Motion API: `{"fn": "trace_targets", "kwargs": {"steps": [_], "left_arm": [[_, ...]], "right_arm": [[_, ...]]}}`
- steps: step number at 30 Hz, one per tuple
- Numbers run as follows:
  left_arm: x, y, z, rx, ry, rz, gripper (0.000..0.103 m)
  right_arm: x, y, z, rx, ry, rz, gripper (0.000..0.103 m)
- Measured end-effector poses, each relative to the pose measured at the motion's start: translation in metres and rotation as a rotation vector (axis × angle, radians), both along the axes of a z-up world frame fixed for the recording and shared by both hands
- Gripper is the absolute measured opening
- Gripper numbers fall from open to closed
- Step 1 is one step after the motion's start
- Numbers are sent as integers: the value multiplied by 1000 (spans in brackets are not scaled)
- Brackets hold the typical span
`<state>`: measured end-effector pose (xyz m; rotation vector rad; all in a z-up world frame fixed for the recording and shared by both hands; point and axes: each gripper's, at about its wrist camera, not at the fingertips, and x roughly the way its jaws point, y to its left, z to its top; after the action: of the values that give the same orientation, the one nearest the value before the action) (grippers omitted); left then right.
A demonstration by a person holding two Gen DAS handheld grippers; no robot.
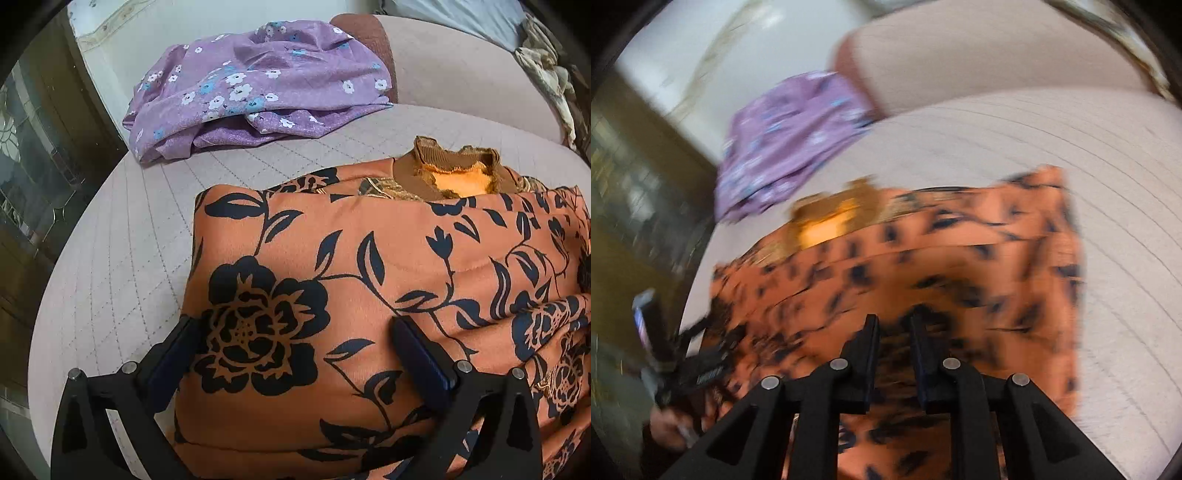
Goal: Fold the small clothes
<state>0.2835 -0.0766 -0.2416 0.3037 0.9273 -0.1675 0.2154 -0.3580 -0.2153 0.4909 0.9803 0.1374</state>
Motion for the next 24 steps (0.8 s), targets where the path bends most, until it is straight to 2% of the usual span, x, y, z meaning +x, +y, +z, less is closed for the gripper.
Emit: {"fn": "trace_targets", "kwargs": {"steps": [2, 3, 4, 6, 7, 9, 11, 13, 14, 15, 16, 17, 18, 21, 24], "left_arm": [[0, -2, 2, 11, 3, -5, 103], [-1, -2, 3, 16, 6, -11, 103], [-2, -2, 5, 20, 4, -16, 103], [-7, 0, 11, 29, -32, -3, 103], [-9, 1, 15, 24, -49, -2, 103], [-14, -2, 21, -29, -51, -31, 103], [-19, -8, 23, -52, -53, -58, 103], [-20, -19, 15, -13, -35, -74, 103], [-18, -25, 5, 20, 2, -76, 103], [-18, -29, -2, 30, 17, -78, 103], [-20, -29, -2, 19, -11, -76, 103], [-19, -30, 0, 25, -4, -79, 103], [-17, -30, 3, 24, 5, -84, 103], [-14, -24, 8, -5, 2, -63, 103], [-14, -20, 12, 10, -33, -41, 103]], "right_arm": [[-1, 24, -6, 4, 3, 108, 19], [-4, 35, -13, -8, 38, 173, 20], [-7, 43, -17, -51, 64, 211, 21], [-11, 54, -14, -133, 34, 248, 19], [-11, 53, -12, -125, 44, 252, 19], [-10, 44, -10, -46, 60, 232, 20], [-9, 39, -7, 21, 38, 225, 20], [-11, 43, -1, 74, 2, 246, 20], [-11, 45, -1, 85, -1, 259, 20], [-9, 51, -4, 91, 12, 271, 20], [-6, 58, -11, 89, 49, 282, 20], [-5, 62, -18, 65, 80, 289, 21], [-7, 63, -16, 53, 50, 289, 21], [-5, 54, -5, 81, 53, 288, 21], [-4, 31, 3, 57, 12, 179, 21]]}}
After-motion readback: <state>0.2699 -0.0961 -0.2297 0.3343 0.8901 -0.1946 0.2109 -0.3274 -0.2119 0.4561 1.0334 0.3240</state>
